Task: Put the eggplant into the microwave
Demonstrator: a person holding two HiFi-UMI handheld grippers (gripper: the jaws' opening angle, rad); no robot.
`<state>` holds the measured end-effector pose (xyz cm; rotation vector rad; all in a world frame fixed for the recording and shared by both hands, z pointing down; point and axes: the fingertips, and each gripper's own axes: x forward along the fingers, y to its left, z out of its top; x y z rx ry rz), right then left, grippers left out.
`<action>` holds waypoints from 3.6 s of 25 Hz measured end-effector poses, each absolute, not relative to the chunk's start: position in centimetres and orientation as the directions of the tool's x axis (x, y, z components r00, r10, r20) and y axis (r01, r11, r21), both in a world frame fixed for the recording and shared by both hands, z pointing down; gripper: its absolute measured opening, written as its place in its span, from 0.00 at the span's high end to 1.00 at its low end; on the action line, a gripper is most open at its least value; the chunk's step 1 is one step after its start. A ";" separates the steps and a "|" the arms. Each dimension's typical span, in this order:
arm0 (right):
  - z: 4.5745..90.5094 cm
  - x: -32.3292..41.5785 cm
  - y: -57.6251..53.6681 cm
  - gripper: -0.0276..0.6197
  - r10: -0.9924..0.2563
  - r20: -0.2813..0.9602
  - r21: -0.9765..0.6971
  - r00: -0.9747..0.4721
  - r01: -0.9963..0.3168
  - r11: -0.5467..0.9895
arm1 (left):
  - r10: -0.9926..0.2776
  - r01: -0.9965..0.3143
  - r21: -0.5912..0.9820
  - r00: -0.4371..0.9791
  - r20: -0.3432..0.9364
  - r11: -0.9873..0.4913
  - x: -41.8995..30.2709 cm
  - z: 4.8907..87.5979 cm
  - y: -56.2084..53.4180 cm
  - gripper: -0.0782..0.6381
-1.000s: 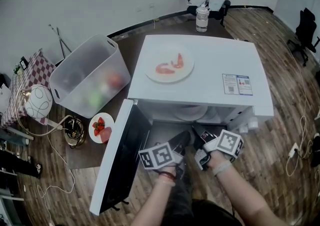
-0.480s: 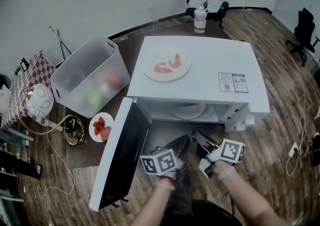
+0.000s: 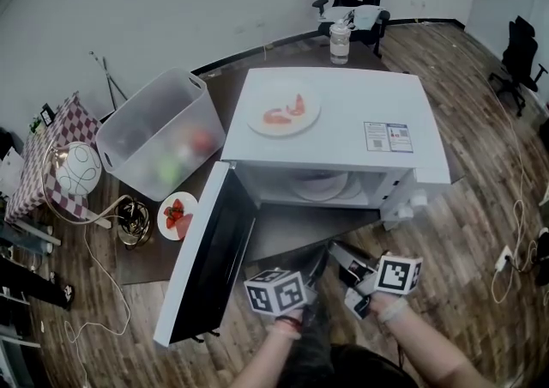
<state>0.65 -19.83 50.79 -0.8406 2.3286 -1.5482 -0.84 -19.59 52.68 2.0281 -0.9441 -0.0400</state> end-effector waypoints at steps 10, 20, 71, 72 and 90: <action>49.4 1.0 -15.1 0.95 -0.554 0.116 -0.885 -0.824 -0.340 0.319 | -0.653 -0.613 0.718 0.697 0.294 -0.330 -0.2 51.6 -15.1 0.89; 48.6 1.4 -10.2 0.95 -0.528 0.109 -0.878 -0.842 -0.331 0.346 | -0.661 -0.660 0.656 0.680 0.316 -0.366 0.1 50.6 -10.1 0.89; 46.2 0.9 4.7 0.96 -0.631 0.222 -0.660 -0.744 -0.591 0.465 | -0.729 -0.744 0.547 0.607 0.315 -0.383 -3.4 46.7 3.9 0.89; 46.2 1.0 5.1 0.96 -0.633 0.221 -0.659 -0.741 -0.593 0.463 | -0.729 -0.743 0.548 0.608 0.314 -0.384 -3.4 46.7 4.3 0.89; 46.6 1.0 12.0 0.96 -0.669 0.222 -0.665 -0.709 -0.612 0.428 | -0.687 -0.719 0.559 0.648 0.327 -0.412 -3.0 47.5 11.1 0.89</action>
